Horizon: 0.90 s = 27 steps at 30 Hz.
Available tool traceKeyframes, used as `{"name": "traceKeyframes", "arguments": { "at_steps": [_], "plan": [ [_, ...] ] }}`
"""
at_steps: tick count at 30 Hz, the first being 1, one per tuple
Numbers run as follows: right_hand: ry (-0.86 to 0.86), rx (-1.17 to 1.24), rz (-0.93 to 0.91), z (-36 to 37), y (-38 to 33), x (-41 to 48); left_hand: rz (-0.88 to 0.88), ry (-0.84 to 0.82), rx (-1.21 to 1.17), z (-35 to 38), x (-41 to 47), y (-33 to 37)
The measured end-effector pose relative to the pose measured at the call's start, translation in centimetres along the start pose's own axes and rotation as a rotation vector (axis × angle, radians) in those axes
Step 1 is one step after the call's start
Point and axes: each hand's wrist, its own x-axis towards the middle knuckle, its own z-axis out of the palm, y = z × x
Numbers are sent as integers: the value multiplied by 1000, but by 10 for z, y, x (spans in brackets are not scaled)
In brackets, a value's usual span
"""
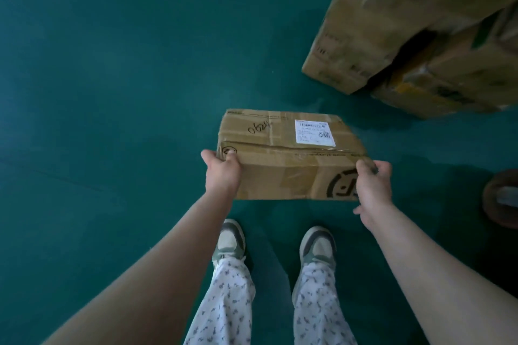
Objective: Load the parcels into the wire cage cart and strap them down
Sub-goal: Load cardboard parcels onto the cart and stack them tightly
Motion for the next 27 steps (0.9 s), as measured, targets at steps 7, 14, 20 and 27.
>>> {"name": "traceKeyframes", "arguments": {
  "at_steps": [7, 14, 20, 27],
  "plan": [
    [99, 90, -100, -56, -64, -68, 173, -8, -40, -39, -90, 79],
    [154, 157, -112, -132, -126, -153, 267, -32, -43, -79, -194, 137],
    [211, 260, -151, -189, -173, -225, 375, -43, -60, -113, -281, 179],
    [239, 400, -262, -253, -225, -305, 516, -78, -116, -147, -370, 227]
  ]
}}
